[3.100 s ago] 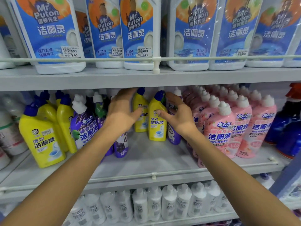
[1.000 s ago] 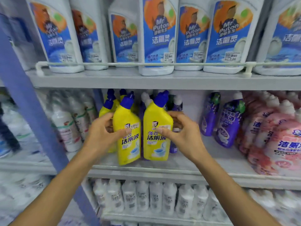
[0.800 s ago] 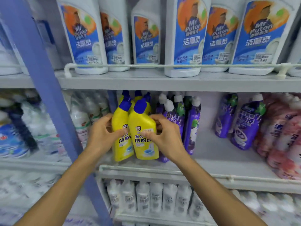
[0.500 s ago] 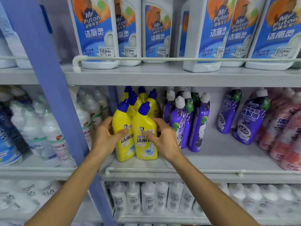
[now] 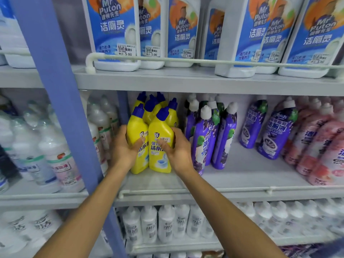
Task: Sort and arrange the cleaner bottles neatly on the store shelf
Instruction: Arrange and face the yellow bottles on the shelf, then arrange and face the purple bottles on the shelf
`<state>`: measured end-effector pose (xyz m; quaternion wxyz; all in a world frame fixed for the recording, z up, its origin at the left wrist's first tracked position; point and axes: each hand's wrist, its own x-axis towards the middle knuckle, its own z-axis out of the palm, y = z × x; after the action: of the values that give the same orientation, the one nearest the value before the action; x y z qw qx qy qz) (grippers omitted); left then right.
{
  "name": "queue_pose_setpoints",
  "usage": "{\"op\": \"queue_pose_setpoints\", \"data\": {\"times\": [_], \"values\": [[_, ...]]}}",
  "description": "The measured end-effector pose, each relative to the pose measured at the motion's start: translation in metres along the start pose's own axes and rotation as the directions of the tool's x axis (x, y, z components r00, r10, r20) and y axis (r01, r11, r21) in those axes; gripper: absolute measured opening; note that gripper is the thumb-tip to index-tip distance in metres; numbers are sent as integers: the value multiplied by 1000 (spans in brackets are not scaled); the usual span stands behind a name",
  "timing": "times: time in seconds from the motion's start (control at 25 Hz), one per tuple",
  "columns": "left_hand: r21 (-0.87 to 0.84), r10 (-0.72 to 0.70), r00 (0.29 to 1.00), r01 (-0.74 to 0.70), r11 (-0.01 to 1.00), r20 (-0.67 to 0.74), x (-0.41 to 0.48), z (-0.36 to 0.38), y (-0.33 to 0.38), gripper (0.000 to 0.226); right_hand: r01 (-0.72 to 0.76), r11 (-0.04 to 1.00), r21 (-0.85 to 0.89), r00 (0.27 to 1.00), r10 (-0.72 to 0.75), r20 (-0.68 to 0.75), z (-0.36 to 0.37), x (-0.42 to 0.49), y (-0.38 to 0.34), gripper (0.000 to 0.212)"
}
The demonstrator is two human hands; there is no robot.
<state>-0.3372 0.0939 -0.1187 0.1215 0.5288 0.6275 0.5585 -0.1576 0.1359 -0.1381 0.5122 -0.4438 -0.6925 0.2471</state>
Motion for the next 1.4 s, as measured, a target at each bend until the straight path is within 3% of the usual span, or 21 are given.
{"op": "queue_pose_setpoints", "data": {"times": [0.28, 0.48, 0.64, 0.8, 0.92, 1.04, 1.16, 1.28, 1.4], "values": [[-65, -126, 991, 129, 989, 55, 1, -4, 3, 37, 34, 996, -84, 986, -20, 167, -32, -4, -13, 73], [-81, -62, 997, 66, 994, 48, -18, -17, 29, 51, 82, 997, 5, 941, -79, 329, -97, -30, -29, 78], [58, 70, 996, -73, 996, 49, -48, -23, 69, 65, 100, 992, 81, 939, -121, 323, -155, -34, -30, 72], [-19, 45, 959, -42, 999, 281, -67, 16, 108, 79, 125, 992, 20, 957, -126, 263, -214, -14, -7, 74], [-20, 35, 947, -30, 999, 319, -70, 59, 129, 88, 128, 991, -45, 977, -118, 179, -248, 6, 21, 79], [-17, 20, 953, -16, 1000, 302, -69, 94, 134, 81, 48, 994, -97, 991, -35, 132, -254, 33, 50, 92], [-21, 18, 983, -15, 1000, 181, -68, 117, 129, 67, -73, 996, -49, 967, 83, 240, -238, 54, 66, 109], [-15, 38, 994, -36, 999, 106, -68, 122, 126, 53, -46, 999, 4, 954, 43, 297, -224, 62, 75, 101], [-4, 37, 990, -37, 999, 135, -70, 123, 130, 49, -56, 998, 12, 959, 50, 278, -235, 63, 80, 99]]}}
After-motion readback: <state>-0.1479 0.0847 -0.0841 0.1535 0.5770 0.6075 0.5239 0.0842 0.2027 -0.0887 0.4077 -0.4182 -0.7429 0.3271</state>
